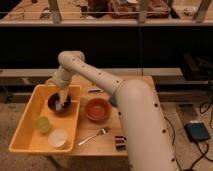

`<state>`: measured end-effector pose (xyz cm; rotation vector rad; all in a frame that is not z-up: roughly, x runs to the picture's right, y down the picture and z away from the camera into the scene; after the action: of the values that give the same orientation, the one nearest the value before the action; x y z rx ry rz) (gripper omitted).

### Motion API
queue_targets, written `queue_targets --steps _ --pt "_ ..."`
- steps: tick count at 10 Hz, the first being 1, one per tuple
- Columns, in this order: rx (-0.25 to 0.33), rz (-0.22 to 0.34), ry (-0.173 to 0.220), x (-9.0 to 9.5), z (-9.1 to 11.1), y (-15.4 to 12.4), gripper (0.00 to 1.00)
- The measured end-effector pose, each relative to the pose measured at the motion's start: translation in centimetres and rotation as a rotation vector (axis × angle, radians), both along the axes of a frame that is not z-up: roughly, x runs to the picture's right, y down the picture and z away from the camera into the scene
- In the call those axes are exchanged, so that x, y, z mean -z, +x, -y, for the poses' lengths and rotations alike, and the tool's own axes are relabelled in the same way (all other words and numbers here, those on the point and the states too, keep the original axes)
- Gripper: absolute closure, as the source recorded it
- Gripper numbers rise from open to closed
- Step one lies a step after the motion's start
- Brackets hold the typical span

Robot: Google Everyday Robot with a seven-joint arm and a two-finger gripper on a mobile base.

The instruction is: Place towel in red bowl

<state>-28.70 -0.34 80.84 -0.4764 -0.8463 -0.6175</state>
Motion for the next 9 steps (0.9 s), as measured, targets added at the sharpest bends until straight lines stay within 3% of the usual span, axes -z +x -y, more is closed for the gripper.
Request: queue_targets --steps 2,6,7,9 --pt "0.057 0.058 0.039 1.3 1.2 -0.6 0.2" --pt "0.088 0.045 0.061 1.3 1.2 -0.2 0.2" --pt "0.151 0.026 0.107 1.5 0.7 -0.1 0.2" --pt "0.277 0.058 0.235 1.9 0.1 0.4 0.2"
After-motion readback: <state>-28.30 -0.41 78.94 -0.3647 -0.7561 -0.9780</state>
